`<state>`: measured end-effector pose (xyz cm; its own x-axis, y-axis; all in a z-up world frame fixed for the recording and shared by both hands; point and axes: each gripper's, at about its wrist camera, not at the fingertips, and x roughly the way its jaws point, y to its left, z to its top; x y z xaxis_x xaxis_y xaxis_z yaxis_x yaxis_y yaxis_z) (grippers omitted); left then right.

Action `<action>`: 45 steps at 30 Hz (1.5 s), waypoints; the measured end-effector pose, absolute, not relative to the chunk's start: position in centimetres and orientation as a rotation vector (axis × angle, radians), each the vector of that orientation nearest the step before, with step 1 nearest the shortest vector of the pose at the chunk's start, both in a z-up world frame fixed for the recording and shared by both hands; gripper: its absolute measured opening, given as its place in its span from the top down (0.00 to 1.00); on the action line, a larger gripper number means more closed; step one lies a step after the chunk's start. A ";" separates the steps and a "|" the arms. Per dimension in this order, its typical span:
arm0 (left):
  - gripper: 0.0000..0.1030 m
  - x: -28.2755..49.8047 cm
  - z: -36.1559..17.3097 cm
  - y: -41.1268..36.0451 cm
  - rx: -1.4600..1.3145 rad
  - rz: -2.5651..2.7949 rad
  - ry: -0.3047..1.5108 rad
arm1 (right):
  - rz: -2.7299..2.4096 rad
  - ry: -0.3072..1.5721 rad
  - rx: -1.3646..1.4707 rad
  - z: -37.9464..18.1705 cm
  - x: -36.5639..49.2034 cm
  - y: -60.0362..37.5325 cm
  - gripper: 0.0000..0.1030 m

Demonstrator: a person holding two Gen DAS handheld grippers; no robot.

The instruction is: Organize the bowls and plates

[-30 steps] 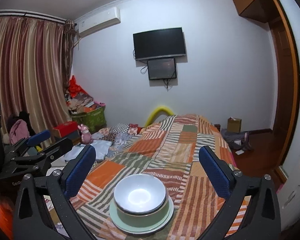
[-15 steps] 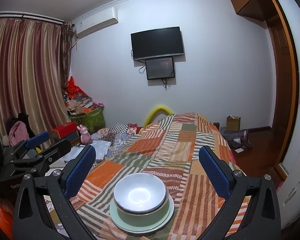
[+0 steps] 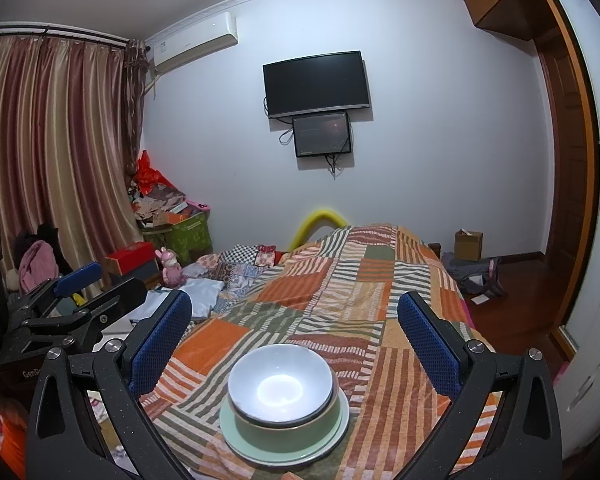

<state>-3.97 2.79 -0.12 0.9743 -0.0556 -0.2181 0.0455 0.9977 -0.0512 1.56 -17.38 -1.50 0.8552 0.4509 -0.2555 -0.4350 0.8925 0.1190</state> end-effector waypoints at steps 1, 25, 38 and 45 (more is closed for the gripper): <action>0.00 -4.0 -0.1 2.8 -0.046 -0.051 0.222 | 0.466 0.283 0.058 -1.5 1.6 -17.4 0.00; 0.00 -3.3 -0.4 3.3 -0.057 -0.064 0.237 | 0.463 0.295 0.064 -1.9 2.0 -17.7 0.00; 0.00 -3.1 -0.6 3.4 -0.058 -0.071 0.242 | 0.454 0.298 0.064 -1.8 2.3 -18.0 0.00; 0.00 -3.0 -0.9 3.2 -0.052 -0.073 0.248 | 0.449 0.304 0.066 -1.9 2.4 -18.2 0.00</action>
<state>-2.98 3.25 -0.91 0.9668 -0.0791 -0.2429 0.0662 0.9960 -0.0606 2.38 -18.24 -1.89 0.8566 0.4370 -0.2743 -0.4175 0.8994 0.1291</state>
